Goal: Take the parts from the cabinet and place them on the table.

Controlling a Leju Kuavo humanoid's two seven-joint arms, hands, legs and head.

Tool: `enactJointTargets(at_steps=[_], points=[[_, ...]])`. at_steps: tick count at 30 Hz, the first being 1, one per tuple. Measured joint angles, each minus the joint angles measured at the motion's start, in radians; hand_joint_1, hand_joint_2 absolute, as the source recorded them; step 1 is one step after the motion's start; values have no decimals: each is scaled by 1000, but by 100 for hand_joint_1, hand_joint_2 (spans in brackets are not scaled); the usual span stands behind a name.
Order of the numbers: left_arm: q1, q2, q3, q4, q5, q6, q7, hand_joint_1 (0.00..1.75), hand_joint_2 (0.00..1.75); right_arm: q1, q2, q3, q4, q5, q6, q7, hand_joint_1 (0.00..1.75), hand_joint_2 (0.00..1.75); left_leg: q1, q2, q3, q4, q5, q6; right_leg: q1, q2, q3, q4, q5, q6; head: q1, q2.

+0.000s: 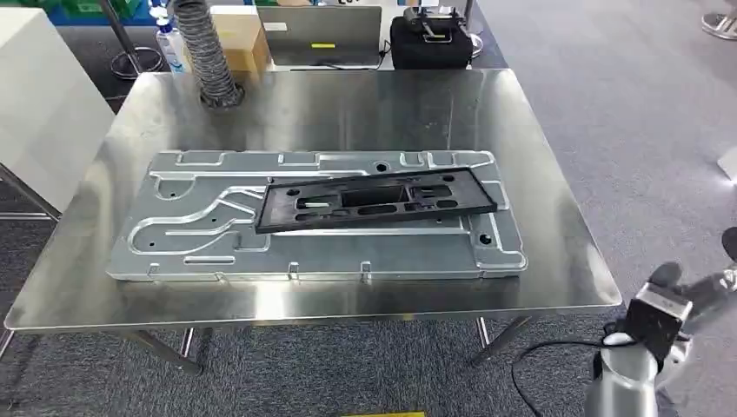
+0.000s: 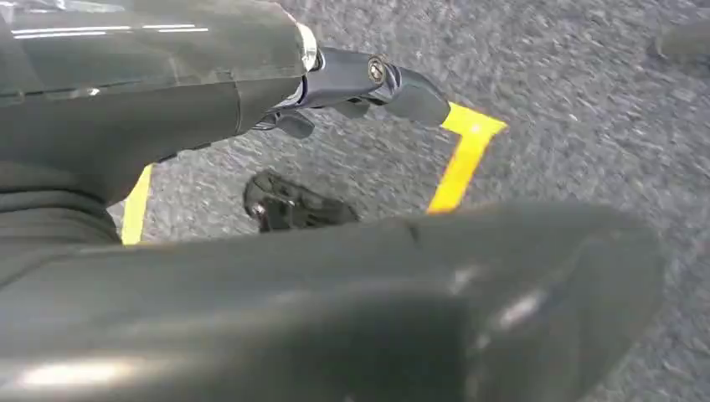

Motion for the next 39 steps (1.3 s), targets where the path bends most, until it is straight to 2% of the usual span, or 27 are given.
enactJointTargets(at_steps=[2, 5, 6, 7, 8, 9, 11, 12, 13, 16, 17, 18, 20, 21, 22, 23, 25, 26, 27, 28, 32, 33, 34, 36, 37, 38, 39], points=[[-3, 1, 3, 0, 2, -1, 0, 0, 0, 45, 25, -24, 1, 3, -10, 0, 0, 0, 4, 12, 0, -17, 15, 22, -6, 1, -2, 5, -8, 11, 0, 0], [-5, 3, 8, 0, 6, -3, 0, 0, 0, 94, 78, -59, 35, 53, -18, 0, 0, 0, -1, 19, -16, -19, 29, 36, -5, -23, -53, 152, -137, 17, 0, 0], [-4, 4, 9, 0, 8, -3, -1, 0, 0, 111, 100, -69, 50, 73, -18, 0, 0, 0, -6, 24, -26, -19, 36, 37, -6, -24, -86, 248, -188, 20, 0, 0], [-4, 4, 10, 0, 9, -3, -1, 0, 0, 125, 129, -81, 73, 98, -16, 0, 0, 0, -8, 27, -36, -19, 43, 37, -5, -24, -97, 297, -205, 21, 0, 0], [-4, 5, 10, 0, 10, -3, -1, 0, 0, 135, 147, -86, 86, 104, -15, 0, 0, 0, -9, 29, -44, -18, 49, 36, -5, -24, -88, 299, -198, 21, 0, 0], [-5, 5, 10, 0, 10, -3, -2, 0, 0, 147, 179, -94, 103, 113, -13, 0, 0, 0, -10, 31, -57, -18, 58, 34, -5, -24, -45, 249, -162, 19, 0, 0], [-5, 5, 10, 0, 12, -5, -4, 0, 0, 151, 224, -105, 128, 148, -12, 0, 0, 0, -10, 33, -79, -14, 75, 27, -4, -28, 72, 80, -105, 11, 0, 0], [-5, 4, 10, 0, 12, -5, -4, 0, 0, 150, 242, -110, 148, 169, -6, 0, 0, 0, -11, 35, -83, -11, 82, 21, -2, -37, 138, -11, -118, 5, 0, 0], [-5, 4, 10, 0, 12, -5, -5, 0, 0, 148, 256, -114, 163, 179, 0, 0, 0, 0, -12, 36, -85, -11, 87, 16, 7, -37, 148, -31, -121, 1, 0, 0], [-5, 4, 10, 0, 11, -8, -4, 0, 0, 153, 267, -139, 232, 193, 17, 0, 0, 0, -5, 36, -80, -23, 116, -4, 15, -36, 132, -28, -99, -21, 0, 0], [-5, 4, 10, 0, 10, -9, -4, 0, 0, 153, 267, -147, 260, 193, 24, 0, 0, 0, -5, 35, -85, -21, 112, -9, 4, -37, 126, -40, -80, -32, 0, 0], [-3, 4, 10, 0, 9, -9, -3, 0, 0, 152, 267, -151, 287, 191, 27, 0, 0, 0, -4, 30, -96, -4, 77, -10, 6, -39, 116, -42, -68, -36, 0, 0], [-1, 3, 10, 0, 8, -9, -3, 0, 0, 155, 262, -155, 348, 173, 27, 0, 0, 0, -4, 24, -133, 126, -61, -12, 8, -37, 85, -41, -44, -45, 0, 0], [-1, 3, 10, 0, 7, -9, -3, 0, 0, 157, 262, -159, 376, 172, 25, 0, 0, 0, -3, 24, -149, 201, -107, -15, 11, -37, 71, -40, -33, -46, 0, 0], [-1, 3, 10, 0, 6, -9, -2, 0, 0, 156, 262, -164, 402, 169, 24, 0, 0, 0, -3, 24, -157, 267, -128, -17, 12, -38, 54, -39, -21, -46, 0, 0], [-1, 3, 10, 0, 2, -9, -2, 0, 0, 155, 262, -173, 441, 163, 28, 0, 0, 0, -3, 24, -148, 295, -113, -17, 13, -38, 37, -38, -9, -45, 0, 0], [-1, 3, 10, 0, -2, -11, 0, 0, 0, 155, 262, -196, 513, 143, 49, 0, 0, 0, -3, 24, -76, 234, -44, -16, 13, -38, 3, -31, 11, -39, 0, 0], [-1, 3, 10, 0, -4, -11, 0, 0, 0, 155, 262, -205, 540, 136, 59, 0, 0, 0, -2, 24, -16, 159, -19, -13, 12, -37, -14, -26, 20, -36, 0, 0], [-2, 3, 10, 0, -9, -11, 0, 0, 0, 155, 262, -219, 576, 135, 71, 2, 0, 0, -1, 21, 62, 58, -28, -10, 12, -36, -25, -16, 29, -32, 0, 0], [-3, 2, 9, 0, -12, -11, 0, 0, 0, 154, 262, -235, 614, 130, 76, 2, 0, 0, -7, 16, 125, -38, -71, -7, 17, -35, -37, -10, 34, -25, 0, 0], [2, -2, 8, 0, -23, -11, 0, 0, 0, 149, 257, -276, 796, 71, 78, 1, 0, 0, -9, 18, 107, -51, -53, 22, 14, -34, -39, -14, 64, 0, 0, 0], [1, -3, 8, 0, -28, -9, 0, 0, 0, 146, 257, -287, 852, 68, 79, 1, 0, 0, -7, 26, 96, -51, -42, 29, 9, -32, -49, 2, 33, 4, 0, 0], [1, -4, 8, 0, -30, -9, 3, 0, 0, 146, 257, -294, 891, 67, 79, 1, 0, 0, -7, 27, 84, -51, -32, 39, 8, -33, -65, 46, -32, 8, 0, 0], [1, -4, 8, 0, -32, -8, 5, 0, 0, 141, 259, -308, 979, 71, 76, 2, 0, 0, -10, 31, 57, -50, -11, 42, 7, -33, -104, 194, -151, 17, 0, 0], [1, -5, 8, 0, -34, -8, 5, 0, 0, 132, 259, -312, 1031, 83, 76, 10, 0, 0, -11, 34, 42, -49, 1, 41, 6, -33, -118, 266, -179, 20, 0, 0], [1, -6, 8, 0, -40, -8, 5, 0, 0, 122, 259, -317, 1082, 97, 74, 26, 0, 0, -12, 36, 27, -48, 11, 40, 5, -33, -118, 304, -173, 21, 0, 0], [1, -7, 7, 0, -43, -8, 8, 0, 0, 114, 259, -320, 1126, 114, 72, 61, 0, 0, -12, 38, 12, -45, 21, 39, 5, -33, -97, 300, -142, 20, 0, 0]])
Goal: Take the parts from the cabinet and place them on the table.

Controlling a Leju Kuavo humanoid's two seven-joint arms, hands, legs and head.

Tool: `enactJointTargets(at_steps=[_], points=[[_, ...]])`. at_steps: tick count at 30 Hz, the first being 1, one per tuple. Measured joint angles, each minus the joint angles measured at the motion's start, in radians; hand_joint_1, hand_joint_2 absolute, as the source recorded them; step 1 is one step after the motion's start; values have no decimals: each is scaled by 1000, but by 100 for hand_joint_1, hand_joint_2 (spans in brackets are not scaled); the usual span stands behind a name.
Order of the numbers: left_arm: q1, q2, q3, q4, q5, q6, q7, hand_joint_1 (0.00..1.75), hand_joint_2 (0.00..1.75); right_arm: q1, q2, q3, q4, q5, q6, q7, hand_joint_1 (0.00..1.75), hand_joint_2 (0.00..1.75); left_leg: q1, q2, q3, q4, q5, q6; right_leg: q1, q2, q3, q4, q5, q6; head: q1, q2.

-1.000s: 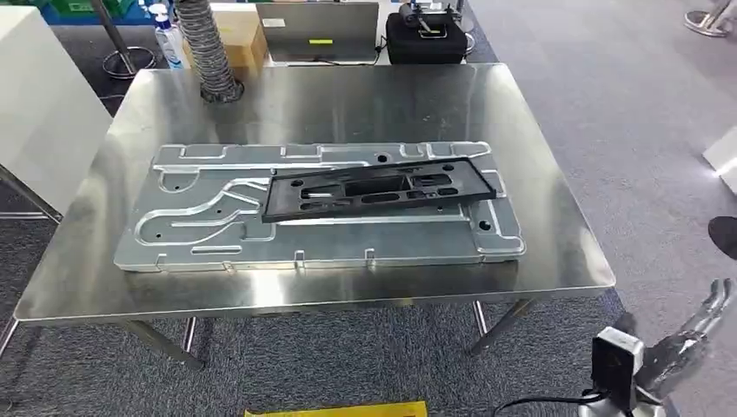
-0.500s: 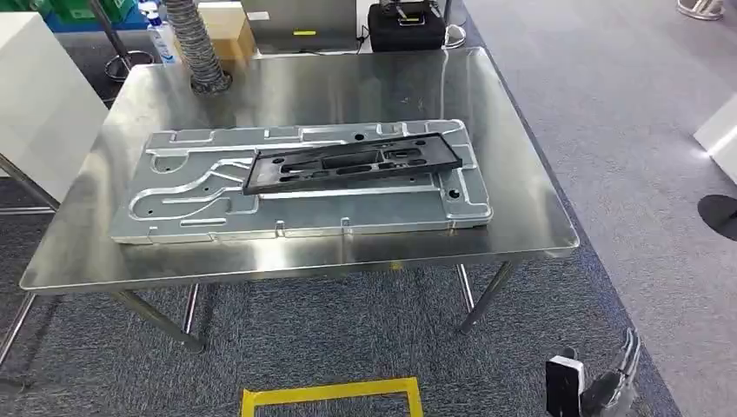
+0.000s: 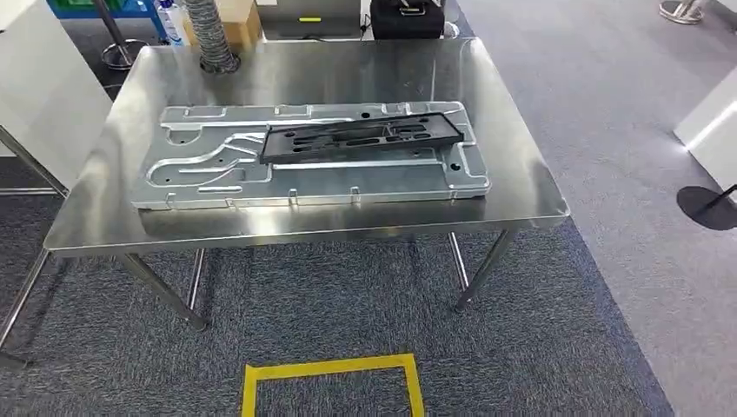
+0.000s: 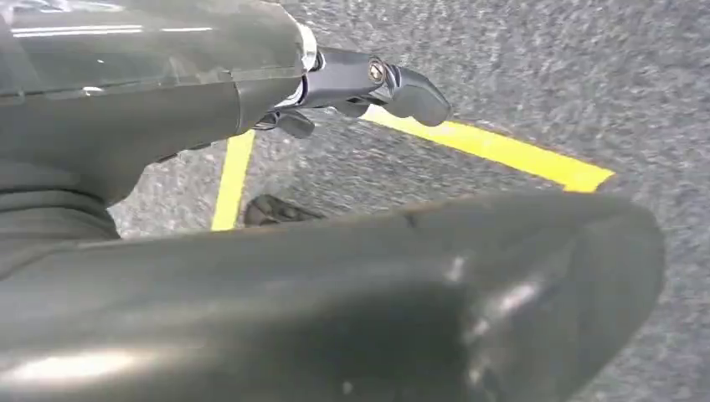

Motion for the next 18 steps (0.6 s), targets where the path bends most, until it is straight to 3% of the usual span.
enactJointTargets(at_steps=[1, 2, 3, 4, 5, 7, 8, 9, 10, 12, 13, 14, 15, 16, 17, 18], points=[[0, -1, 0, 0, -5, -1, 2, 0, 0, -5, 0, -1, 29, 14, 0, 35, 0, 0, 0, 0, -16, 2, 11, -2, 0, 0, 41, -46, 39, -3, 0, 0], [1, -3, -2, 0, -10, -1, 7, 0, 0, -9, 0, 0, 64, 31, 4, 91, 0, 0, 0, 0, -32, 2, 21, -5, 1, 0, 101, -125, 70, -7, 0, 0], [2, -5, -2, 0, -15, -1, 11, 0, 0, -14, 0, 0, 91, 47, 9, 140, 0, 0, 0, -1, -41, 5, 30, -8, 2, 0, 169, -217, 77, -13, 0, 0], [3, -8, -5, 0, -18, -1, 13, 0, 0, -19, 0, -1, 109, 60, 11, 179, 0, 0, -4, -1, -49, 7, 36, -13, 9, 0, 237, -307, 59, -20, 0, 0], [4, -10, -7, 0, -20, -2, 16, 0, 0, -23, 0, 0, 126, 75, 21, 228, 0, 0, -4, 1, -53, 8, 47, -20, 10, 0, 264, -373, 39, -27, 0, 0], [3, -11, -8, 0, -21, -3, 24, 0, 0, -26, 0, 0, 162, 91, 71, 330, 0, 0, 1, 4, -57, 2, 64, -31, 16, 1, 252, -368, 48, -33, 0, 0], [4, -11, -9, 0, -22, -4, 28, 0, 0, -26, -4, 0, 175, 95, 102, 378, 0, 0, -1, 3, -57, -2, 73, -38, 12, 0, 247, -375, 61, -42, 0, 0], [3, -11, -10, 0, -28, -7, 30, 0, 0, -29, -10, 0, 187, 101, 136, 416, 0, 0, 2, -1, -63, 5, 56, -42, 5, -7, 246, -383, 72, -50, 0, 0], [5, -11, -11, 0, -29, -9, 31, 0, 0, -33, -19, 1, 198, 109, 178, 453, 0, 0, 2, -8, -76, 35, 12, -46, 6, -6, 236, -382, 80, -57, 0, 0], [8, -16, -18, 1, -36, -11, 33, 0, 0, -35, -47, 14, 227, 132, 256, 487, 0, 0, 6, -13, -126, 196, -109, -51, 8, -8, 210, -372, 93, -63, 0, 0], [8, -19, -20, 2, -40, -11, 35, 0, 0, -37, -60, 23, 237, 140, 278, 493, 0, 0, 7, -13, -145, 271, -143, -53, 9, -8, 197, -368, 100, -63, 0, 0], [8, -20, -22, 3, -44, -11, 39, 0, 0, -38, -74, 30, 249, 143, 299, 495, 0, 0, 7, -13, -150, 319, -150, -55, 10, -9, 182, -362, 106, -62, 0, 0], [8, -22, -25, 4, -49, -11, 42, 0, 0, -40, -91, 38, 261, 144, 314, 494, 0, 0, 8, -13, -135, 323, -128, -56, 9, -9, 166, -353, 112, -60, 0, 0], [8, -23, -26, 4, -50, -11, 45, 0, 0, -42, -103, 43, 269, 145, 321, 493, 0, 0, 9, -13, -100, 284, -95, -56, 8, -10, 152, -346, 117, -57, 0, 0], [7, -23, -27, 4, -50, -10, 49, 0, 0, -43, -118, 48, 278, 147, 326, 491, 0, 0, 9, -13, -50, 213, -62, -56, 6, -9, 138, -338, 121, -54, 0, 0], [7, -23, -27, 4, -52, -10, 49, 0, 0, -45, -135, 54, 286, 149, 333, 488, 0, 0, 11, -14, 19, 114, -41, -54, 5, -8, 127, -328, 124, -50, 0, 0]])
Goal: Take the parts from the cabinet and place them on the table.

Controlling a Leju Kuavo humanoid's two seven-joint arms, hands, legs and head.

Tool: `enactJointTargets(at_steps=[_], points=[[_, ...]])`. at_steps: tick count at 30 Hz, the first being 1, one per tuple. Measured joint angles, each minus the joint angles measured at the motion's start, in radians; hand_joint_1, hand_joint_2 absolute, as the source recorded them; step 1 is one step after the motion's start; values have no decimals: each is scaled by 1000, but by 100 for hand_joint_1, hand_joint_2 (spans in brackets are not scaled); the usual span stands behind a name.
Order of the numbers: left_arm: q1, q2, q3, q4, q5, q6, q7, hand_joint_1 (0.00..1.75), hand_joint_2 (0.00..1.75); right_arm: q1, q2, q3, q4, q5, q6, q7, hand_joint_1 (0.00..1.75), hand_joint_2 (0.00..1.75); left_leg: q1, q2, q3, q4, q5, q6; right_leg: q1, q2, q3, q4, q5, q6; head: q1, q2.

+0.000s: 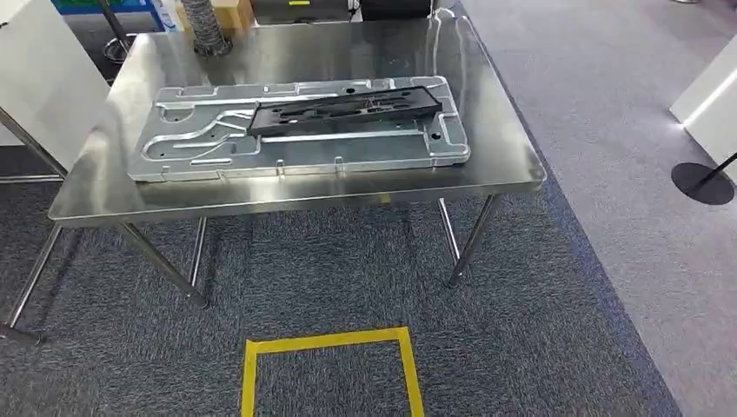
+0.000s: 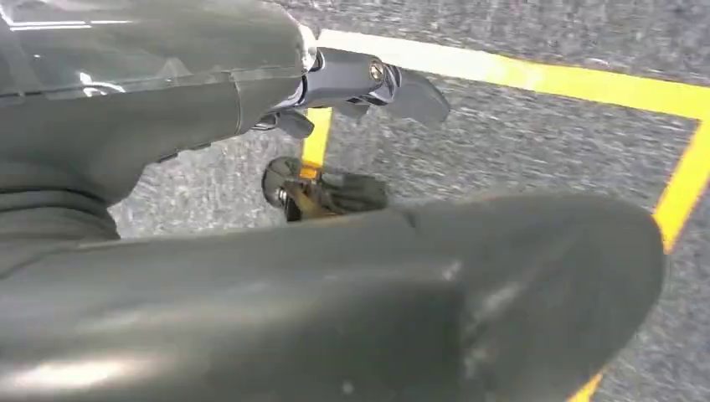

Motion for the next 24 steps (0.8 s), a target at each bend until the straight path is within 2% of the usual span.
enactJointTargets(at_steps=[1, 2, 4, 5, 6, 7, 8, 9, 10, 11, 12, 13, 14, 15, 16, 17, 20, 21, 22, 23, 24], points=[[-3, 0, -2, 0, 0, 0, 0, 0, 0, 0, -12, 5, 5, 2, 7, -5, 0, 0, 0, -3, 41, -74, -29, 1, 1, -1, -11, 6, 3, 5, 0, 0], [-4, 0, -3, 0, -1, 1, 0, 0, 0, -4, -25, 10, 13, 4, 16, -10, 0, 0, -9, -8, 61, -108, -34, 7, 3, -2, -18, 12, 7, 10, 0, 0], [-2, 0, -4, 0, -1, 3, -2, 0, 0, -8, -46, 19, 29, 7, 21, -11, 0, 0, -12, -8, 49, -102, -28, 16, 0, -1, -22, 13, 22, 23, 0, 0], [-1, 0, -4, 0, -2, 3, -3, 0, 0, -8, -50, 20, 35, 8, 26, -11, 0, 0, -14, -7, 46, -103, -22, 25, -1, -1, -23, 12, 28, 30, 0, 0], [-1, 0, -4, 0, -2, 3, -7, 0, 0, -9, -52, 21, 41, 8, 27, -10, 0, 0, -6, -2, 38, -114, -10, 42, -1, 3, -29, 20, 18, 35, 0, 0], [-3, 1, -5, 0, -2, 3, -10, 0, 0, -12, -52, 23, 42, 9, 31, -9, 0, 0, -8, 0, 29, -114, -1, 52, -3, 4, -40, 45, -23, 39, 0, 0], [-5, 2, -5, 0, -2, 3, -15, 0, 0, -13, -52, 26, 45, 12, 34, -7, 0, 0, -9, 0, 19, -113, 9, 61, -5, 4, -59, 100, -81, 40, 0, 0], [-5, 4, -6, 0, 0, 3, -20, 0, 0, -15, -52, 29, 48, 13, 36, -6, 0, 0, -12, 0, 7, -112, 19, 63, -7, 4, -81, 179, -139, 43, 0, 0], [-5, 5, -6, 0, -1, 3, -21, 0, 0, -16, -52, 33, 50, 14, 36, -6, 0, 0, -15, 0, -6, -111, 28, 63, -7, 4, -101, 256, -179, 44, 0, 0], [-4, 6, -6, 0, -2, 3, -22, 0, 0, -16, -52, 34, 52, 14, 37, -6, 0, 0, -16, 1, -22, -107, 39, 63, -8, 4, -112, 318, -197, 45, 0, 0], [-4, 8, -6, 0, -6, 3, -22, 0, 0, -17, -49, 35, 55, 14, 42, -5, 0, 0, -17, 1, -38, -105, 49, 62, -8, 4, -101, 329, -183, 45, 0, 0], [-5, 9, -8, 0, -8, 3, -23, 0, 0, -18, -44, 35, 58, 14, 44, -3, 0, 0, -17, 1, -54, -102, 58, 61, -8, 4, -71, 299, -149, 44, 0, 0], [-4, 11, -11, 0, -13, 3, -23, 0, 0, -19, -42, 35, 58, 14, 44, -1, 0, 0, -17, 1, -70, -98, 68, 58, -8, 4, -22, 232, -109, 41, 0, 0], [-4, 13, -14, 0, -19, 4, -23, 0, 0, -21, -40, 35, 58, 14, 44, 1, 0, 0, -17, 1, -84, -94, 78, 55, -8, 3, 38, 146, -84, 38, 0, 0], [-4, 14, -18, 0, -22, 5, -22, 0, 0, -26, -40, 35, 58, 13, 44, 1, 0, 0, -17, 0, -93, -91, 89, 51, -8, 3, 111, 47, -89, 31, 0, 0], [-3, 14, -22, 0, -24, 6, -22, 0, 0, -30, -40, 35, 58, 11, 44, 1, 0, 0, -22, 0, -102, -89, 95, 44, 1, 3, 156, -30, -110, 28, 0, 0], [-6, 20, -24, 0, -33, 7, -19, 0, 0, -30, -40, 35, 60, 8, 50, -2, 0, 0, -14, 4, -102, -100, 130, 26, 8, 4, 140, -28, -94, 12, 0, 0], [-4, 22, -26, 0, -36, 7, -19, 0, 0, -30, -40, 35, 61, 9, 51, -2, 0, 0, -19, 0, -104, -103, 140, 18, 2, 2, 129, -40, -75, 2, 0, 0], [-5, 27, -27, 0, -38, 6, -19, 0, 0, -34, -41, 35, 65, 11, 53, -1, 0, 0, -14, -4, -117, -86, 105, 16, -1, -7, 120, -40, -60, -4, 0, 0], [-4, 27, -30, 0, -39, 6, -19, 0, 0, -36, -43, 36, 65, 12, 53, 0, 0, 0, -14, -5, -130, -40, 33, 12, 0, -5, 102, -41, -47, -12, 0, 0], [-4, 27, -32, 0, -39, 6, -19, 0, 0, -36, -48, 36, 65, 13, 53, 2, 0, 0, -10, -5, -144, 29, -40, 9, 2, -6, 85, -40, -33, -17, 0, 0]])
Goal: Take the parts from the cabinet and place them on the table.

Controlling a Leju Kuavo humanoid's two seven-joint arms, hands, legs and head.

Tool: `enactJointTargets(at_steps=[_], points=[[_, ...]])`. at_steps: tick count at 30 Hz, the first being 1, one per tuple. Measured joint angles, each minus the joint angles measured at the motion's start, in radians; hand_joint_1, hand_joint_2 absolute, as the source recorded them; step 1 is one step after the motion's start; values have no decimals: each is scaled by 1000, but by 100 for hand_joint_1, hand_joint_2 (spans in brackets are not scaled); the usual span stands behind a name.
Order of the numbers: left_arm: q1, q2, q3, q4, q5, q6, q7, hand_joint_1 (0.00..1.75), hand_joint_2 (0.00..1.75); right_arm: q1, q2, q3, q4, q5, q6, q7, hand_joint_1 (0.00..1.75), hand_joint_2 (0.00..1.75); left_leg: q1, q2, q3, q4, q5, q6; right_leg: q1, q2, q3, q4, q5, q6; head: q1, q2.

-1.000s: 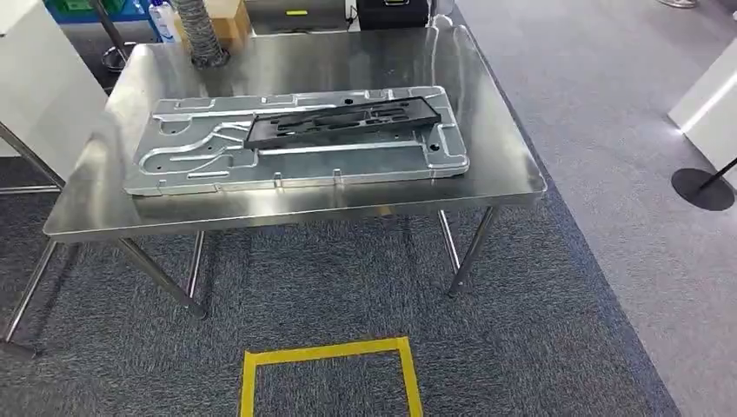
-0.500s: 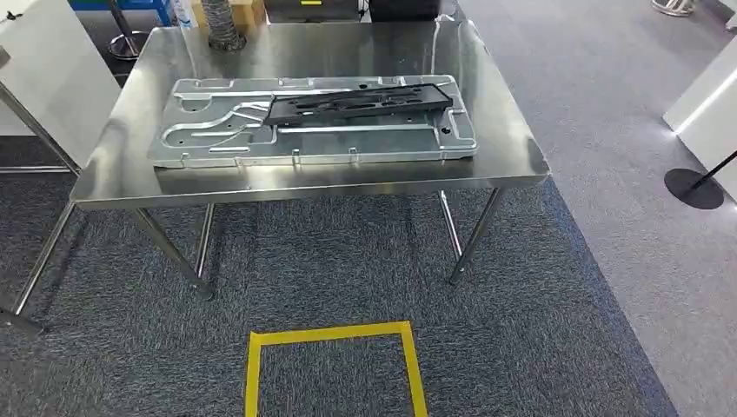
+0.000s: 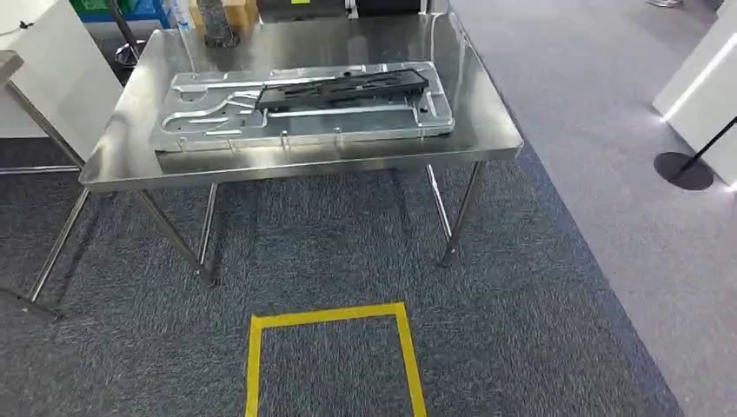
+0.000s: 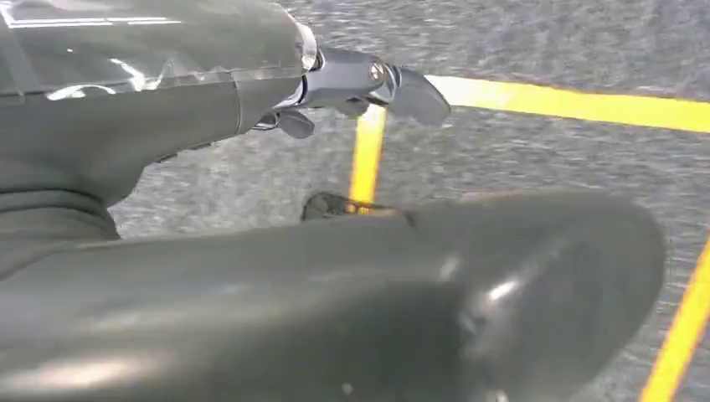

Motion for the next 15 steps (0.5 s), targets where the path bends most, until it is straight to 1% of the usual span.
enactJointTargets(at_steps=[1, 2, 3, 4, 5, 6, 7, 8, 9, 10, 11, 12, 13, 14, 15], points=[[-1, 0, -2, 0, 0, 0, 0, 0, 0, 1, -4, 0, 1, 1, 0, 0, 0, 0, 2, 0, -12, 76, -57, -3, 2, -1, -17, 0, 14, 0, 0, 0], [-2, 0, -5, 0, 0, -2, -2, 0, 0, 1, -9, 1, 3, 2, 1, 0, 0, 0, 2, 0, -17, 146, -83, -5, 4, -2, -37, 3, 29, 0, 0, 0], [-2, 0, -7, 0, 0, -4, -3, 0, 0, 1, -13, 2, 4, 4, 2, 0, 0, 0, 2, 0, -13, 188, -69, -6, 4, -3, -59, 7, 43, 1, 0, 0], [-3, 1, -9, 0, 0, -6, -6, 0, 0, 1, -15, 2, 4, 7, 6, -2, 0, 0, 3, 0, 7, 194, -27, -6, 4, -3, -85, 13, 57, 2, 0, 0], [-3, 1, -10, 0, 0, -7, -11, 0, 0, 1, -16, 3, 4, 9, 7, -5, 0, 0, 3, 0, 41, 164, 17, -4, 4, -3, -110, 20, 70, 5, 0, 0], [-5, 1, -12, 0, -1, -8, -15, 0, 0, 1, -17, 3, 4, 11, 7, -9, 0, 0, 3, 0, 98, 99, 45, -1, 4, -2, -137, 29, 83, 8, 0, 0], [-9, 1, -14, 0, -1, -9, -18, 0, 0, -2, -17, 3, 4, 11, 6, -10, 0, 0, 3, -1, 170, 8, 31, 4, 3, -1, -152, 39, 94, 11, 0, 0], [-14, 2, -15, 0, -2, -9, -19, 0, 0, -2, -18, 4, 4, 11, 6, -12, 0, 0, -3, -1, 278, -117, -22, 10, 8, 0, -164, 50, 101, 17, 0, 0], [-18, 2, -15, 0, -2, -9, -21, 0, 0, -1, -18, 4, 5, 11, 6, -15, 0, 0, -5, -1, 310, -196, -56, 18, 7, -4, -170, 55, 109, 23, 0, 0], [-19, 2, -15, 0, -3, -11, -22, 0, 0, -1, -18, 4, 8, 11, 6, -16, 0, 0, -10, -1, 296, -184, -51, 25, 3, -7, -171, 50, 123, 29, 0, 0], [-18, 2, -15, 0, -2, -11, -22, 0, 0, -2, -18, 4, 8, 12, 7, -17, 0, 0, -13, 0, 289, -179, -44, 32, -1, -7, -173, 48, 137, 34, 0, 0], [-14, 2, -15, 0, -1, -11, -22, 0, 0, -1, -18, 4, 9, 13, 7, -18, 0, 0, -12, 2, 282, -183, -30, 39, 2, -5, -175, 47, 148, 40, 0, 0], [-13, 2, -15, 0, 0, -11, -22, 0, 0, 0, -18, 4, 10, 13, 7, -19, 0, 0, -7, 11, 272, -184, -15, 47, -6, 3, -182, 59, 124, 45, 0, 0], [-14, 2, -15, 0, 0, -11, -21, 0, 0, -1, -18, 4, 10, 14, 7, -19, 0, 0, -8, 12, 258, -184, -2, 56, -7, 5, -194, 92, 60, 50, 0, 0], [-14, 3, -15, 0, 0, -11, -21, 0, 0, -1, -17, 4, 11, 14, 8, -19, 0, 0, -9, 12, 241, -184, 13, 60, -8, 5, -209, 162, -21, 53, 0, 0]])
